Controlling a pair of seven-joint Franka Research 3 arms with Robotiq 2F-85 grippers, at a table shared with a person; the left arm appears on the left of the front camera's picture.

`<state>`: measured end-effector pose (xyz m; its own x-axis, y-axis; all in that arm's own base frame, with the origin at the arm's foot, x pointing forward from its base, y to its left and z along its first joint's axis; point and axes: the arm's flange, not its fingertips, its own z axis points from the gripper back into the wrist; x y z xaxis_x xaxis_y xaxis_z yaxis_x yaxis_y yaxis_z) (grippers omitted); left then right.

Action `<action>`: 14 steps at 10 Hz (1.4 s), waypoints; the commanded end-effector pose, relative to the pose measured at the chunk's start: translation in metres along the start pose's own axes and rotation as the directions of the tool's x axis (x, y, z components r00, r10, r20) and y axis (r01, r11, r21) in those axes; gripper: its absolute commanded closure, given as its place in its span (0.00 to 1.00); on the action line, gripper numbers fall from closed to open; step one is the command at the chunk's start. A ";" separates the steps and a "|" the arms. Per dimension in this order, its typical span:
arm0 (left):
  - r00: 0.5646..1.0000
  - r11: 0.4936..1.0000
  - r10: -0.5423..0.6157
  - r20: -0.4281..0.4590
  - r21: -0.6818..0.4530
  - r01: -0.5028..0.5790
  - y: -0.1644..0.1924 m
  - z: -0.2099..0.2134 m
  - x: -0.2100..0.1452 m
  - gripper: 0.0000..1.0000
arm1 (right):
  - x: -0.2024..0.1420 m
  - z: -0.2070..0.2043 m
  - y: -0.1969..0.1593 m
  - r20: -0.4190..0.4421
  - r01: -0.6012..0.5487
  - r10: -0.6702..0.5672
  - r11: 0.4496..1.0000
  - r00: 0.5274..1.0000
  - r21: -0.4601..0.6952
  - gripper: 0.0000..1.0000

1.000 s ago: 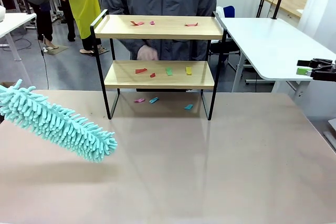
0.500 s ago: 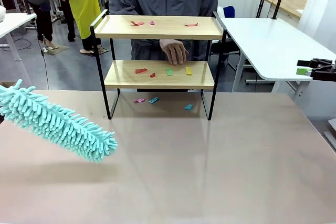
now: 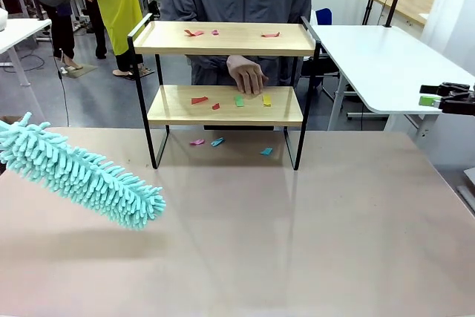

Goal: Clean the shelf.
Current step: Clean the specific section of the Shelf indicated by the human with the Duster.

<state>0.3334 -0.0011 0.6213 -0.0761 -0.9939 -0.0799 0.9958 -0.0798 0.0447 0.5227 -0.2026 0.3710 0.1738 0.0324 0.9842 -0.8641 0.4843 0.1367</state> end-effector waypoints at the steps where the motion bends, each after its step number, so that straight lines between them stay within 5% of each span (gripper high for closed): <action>1: 1.000 1.000 -0.012 -0.011 0.009 0.012 -0.001 0.002 -0.002 0.87 | 0.003 -0.001 0.001 0.002 -0.006 0.006 1.000 1.000 0.001 0.00; 6: 1.000 1.000 0.000 0.000 0.000 0.000 0.000 0.000 0.000 0.87 | 0.003 -0.001 0.001 0.002 -0.006 0.006 1.000 1.000 0.001 0.00; 9: 0.989 0.999 0.025 0.144 0.021 -0.028 -0.004 0.027 0.044 0.87 | 0.003 -0.001 0.001 0.002 -0.006 0.006 1.000 1.000 0.001 0.00; 11: 0.945 0.991 0.130 0.299 -0.024 -0.129 -0.005 0.045 0.077 0.87 | 0.003 -0.001 0.001 0.002 -0.006 0.006 1.000 1.000 0.001 0.00; 13: 0.904 0.972 0.232 0.358 -0.052 -0.229 -0.010 0.057 0.117 0.87 | 0.003 -0.001 0.001 0.002 -0.006 0.006 1.000 1.000 0.001 0.00; 14: 0.846 0.945 0.319 0.428 -0.078 -0.317 -0.012 0.061 0.132 0.87 | 0.003 -0.001 0.001 0.002 -0.006 0.006 1.000 1.000 0.001 0.00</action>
<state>0.3085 -0.1252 0.6678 0.1427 -0.9418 0.3045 0.9892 0.1460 -0.0119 0.5227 -0.2025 0.3709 0.1740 0.0323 0.9842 -0.8642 0.4842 0.1369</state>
